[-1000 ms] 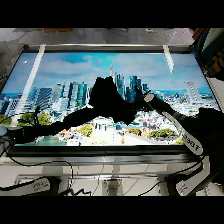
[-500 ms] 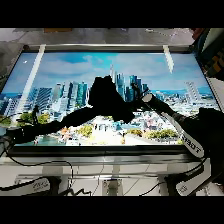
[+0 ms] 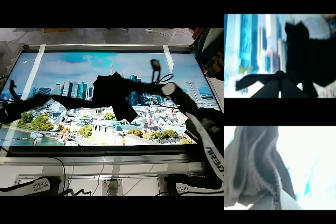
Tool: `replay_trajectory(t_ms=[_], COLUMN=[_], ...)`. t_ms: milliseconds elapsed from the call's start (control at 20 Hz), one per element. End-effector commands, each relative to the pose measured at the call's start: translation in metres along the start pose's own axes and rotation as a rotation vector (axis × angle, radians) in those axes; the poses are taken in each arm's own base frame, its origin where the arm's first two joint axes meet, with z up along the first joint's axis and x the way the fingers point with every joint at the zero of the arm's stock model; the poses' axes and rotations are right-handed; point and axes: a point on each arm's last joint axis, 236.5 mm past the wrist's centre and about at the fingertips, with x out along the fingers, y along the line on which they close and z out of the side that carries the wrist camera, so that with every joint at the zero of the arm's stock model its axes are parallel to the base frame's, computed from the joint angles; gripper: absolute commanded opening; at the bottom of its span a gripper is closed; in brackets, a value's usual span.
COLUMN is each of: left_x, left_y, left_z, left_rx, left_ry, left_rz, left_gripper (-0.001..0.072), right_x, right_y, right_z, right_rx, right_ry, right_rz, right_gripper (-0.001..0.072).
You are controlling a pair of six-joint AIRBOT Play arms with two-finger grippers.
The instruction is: Fold the clothes and pants, and hang the long-sleeved shirts on hangers.
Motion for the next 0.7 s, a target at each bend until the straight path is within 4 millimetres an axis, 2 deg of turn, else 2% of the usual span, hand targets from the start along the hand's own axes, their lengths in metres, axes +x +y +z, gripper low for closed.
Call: replay_trajectory(t_ms=[0,150,300,400,450,550,650], left_x=[-0.026,-0.058,-0.101,-0.130,-0.140,-0.151,-0.155], left_y=[-0.044,-0.074,-0.092,-0.096,-0.098,-0.100,-0.101], left_z=[0.105,0.178,0.235,0.259,0.264,0.266,0.265], left_rx=[0.051,0.119,0.143,0.149,0.154,0.168,0.191], left_ry=[-0.209,-0.402,-0.604,-0.719,-0.750,-0.768,-0.768], left_rz=[0.010,0.046,0.094,0.137,0.150,0.165,0.186], left_gripper=[0.0007,0.0007,0.0007,0.0007,0.0007,0.0007,0.0007], right_x=[-0.084,-0.161,-0.229,-0.262,-0.271,-0.282,-0.283], right_y=[-0.052,-0.099,-0.141,-0.164,-0.171,-0.183,-0.197], right_z=[0.094,0.162,0.204,0.211,0.210,0.202,0.186], right_rx=[0.024,0.093,0.159,0.191,0.193,0.203,0.192], right_ry=[-0.270,-0.459,-0.592,-0.620,-0.608,-0.571,-0.504], right_rz=[-0.119,-0.212,-0.303,-0.356,-0.375,-0.405,-0.455], right_gripper=[0.0023,0.0022,0.0021,0.0021,0.0021,0.0021,0.0022])
